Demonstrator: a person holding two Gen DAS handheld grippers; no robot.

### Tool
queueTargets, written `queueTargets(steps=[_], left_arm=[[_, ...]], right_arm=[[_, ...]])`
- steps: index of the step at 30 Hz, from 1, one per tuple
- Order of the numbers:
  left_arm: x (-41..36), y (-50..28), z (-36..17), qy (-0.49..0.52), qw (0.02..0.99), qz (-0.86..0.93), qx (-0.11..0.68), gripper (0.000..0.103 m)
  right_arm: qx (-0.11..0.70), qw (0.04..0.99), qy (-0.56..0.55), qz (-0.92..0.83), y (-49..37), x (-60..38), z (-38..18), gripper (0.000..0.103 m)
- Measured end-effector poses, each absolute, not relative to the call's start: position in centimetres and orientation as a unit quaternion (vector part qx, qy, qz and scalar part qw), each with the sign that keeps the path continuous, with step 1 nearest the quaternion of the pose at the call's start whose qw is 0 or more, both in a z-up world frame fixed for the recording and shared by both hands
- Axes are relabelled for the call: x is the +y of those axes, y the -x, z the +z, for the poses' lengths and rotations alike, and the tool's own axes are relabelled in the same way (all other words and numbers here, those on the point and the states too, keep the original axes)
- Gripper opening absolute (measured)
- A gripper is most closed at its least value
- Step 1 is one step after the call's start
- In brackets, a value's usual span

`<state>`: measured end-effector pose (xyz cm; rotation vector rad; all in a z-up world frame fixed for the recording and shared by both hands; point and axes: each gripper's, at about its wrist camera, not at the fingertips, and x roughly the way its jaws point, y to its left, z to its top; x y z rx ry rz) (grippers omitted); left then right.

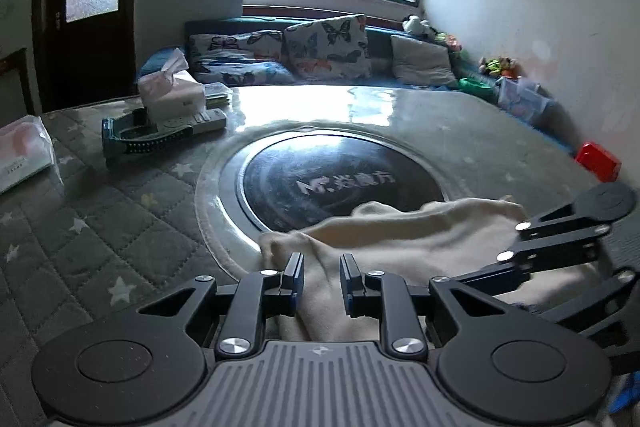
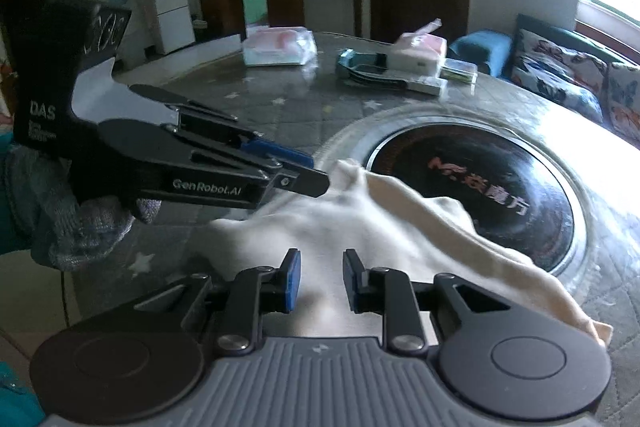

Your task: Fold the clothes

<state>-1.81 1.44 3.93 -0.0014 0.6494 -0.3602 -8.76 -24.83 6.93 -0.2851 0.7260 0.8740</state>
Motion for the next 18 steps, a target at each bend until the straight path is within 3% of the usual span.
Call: queueTargets(steps=[7,18], left_arm=[[0.9,4.2,2.2,-0.036,0.927,-0.175,0.330,0.023],[1.0,5.2,2.6,-0.044,0.929,-0.169,0.326,0.023]], right_arm=[[0.338,0.821,0.169,0.428,10.6,-22.8,5.4,0.024],[0.324,0.847,0.149,0.394,12.1,-27.5,8.2,0.024]])
